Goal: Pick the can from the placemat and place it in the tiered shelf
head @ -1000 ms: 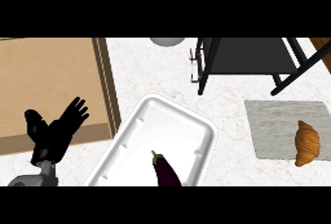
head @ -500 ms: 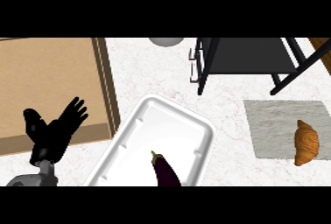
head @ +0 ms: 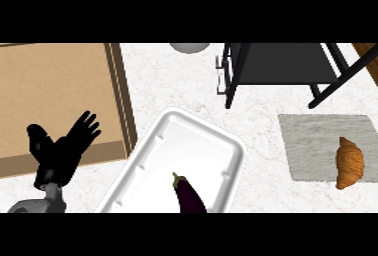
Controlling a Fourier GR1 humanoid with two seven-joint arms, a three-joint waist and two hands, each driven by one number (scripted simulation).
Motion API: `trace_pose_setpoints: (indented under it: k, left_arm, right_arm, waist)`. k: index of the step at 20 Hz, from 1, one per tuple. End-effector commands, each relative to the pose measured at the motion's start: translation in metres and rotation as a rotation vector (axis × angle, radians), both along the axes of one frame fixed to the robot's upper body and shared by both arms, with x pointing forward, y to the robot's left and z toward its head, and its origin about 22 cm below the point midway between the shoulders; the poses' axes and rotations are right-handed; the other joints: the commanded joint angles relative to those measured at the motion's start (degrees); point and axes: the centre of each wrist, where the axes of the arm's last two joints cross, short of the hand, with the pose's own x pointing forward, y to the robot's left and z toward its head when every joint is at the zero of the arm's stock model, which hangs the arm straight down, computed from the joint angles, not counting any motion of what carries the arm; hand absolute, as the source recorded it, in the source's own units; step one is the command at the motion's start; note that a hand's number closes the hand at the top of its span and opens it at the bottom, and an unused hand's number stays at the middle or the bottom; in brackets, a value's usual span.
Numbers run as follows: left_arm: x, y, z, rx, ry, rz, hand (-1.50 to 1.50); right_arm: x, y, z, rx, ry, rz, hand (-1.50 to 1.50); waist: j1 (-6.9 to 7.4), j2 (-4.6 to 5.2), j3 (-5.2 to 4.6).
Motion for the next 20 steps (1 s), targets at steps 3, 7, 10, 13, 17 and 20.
trace_pose_setpoints:
  k: [3,7,10,13,17,20]
  left_arm:
    - [-0.02,0.013,-0.028,-0.011,0.074,0.021,0.0]
    - [0.001,0.006,-0.015,0.0,0.079,0.038,0.0]
    - [0.0,-0.002,-0.016,-0.001,0.085,0.032,0.0]
    - [-0.003,-0.001,-0.023,-0.01,0.073,0.031,0.0]
    - [-0.009,-0.006,-0.03,-0.004,0.071,0.026,0.0]
    - [0.003,-0.008,-0.013,-0.002,0.077,0.028,0.0]
  right_arm:
    - [0.001,-0.012,-0.006,0.241,-0.032,0.02,-1.5]
    - [-0.007,-0.033,0.022,0.374,-0.072,-0.001,-1.5]
    - [-0.008,-0.041,0.018,0.414,-0.164,-0.112,-1.5]
    - [-0.019,-0.062,0.046,0.378,-0.194,-0.217,-1.5]
    - [-0.032,-0.105,0.044,0.456,-0.235,-0.349,-1.5]
    - [-0.049,-0.147,0.043,0.519,-0.248,-0.399,-1.5]
  waist:
    - [-0.19,0.41,-0.92]
    - [-0.83,0.39,-0.91]
    - [-0.78,0.48,-0.9]
    - [-0.55,0.61,-0.96]
    - [-0.72,0.64,-0.94]
    - [-1.21,0.52,-0.87]
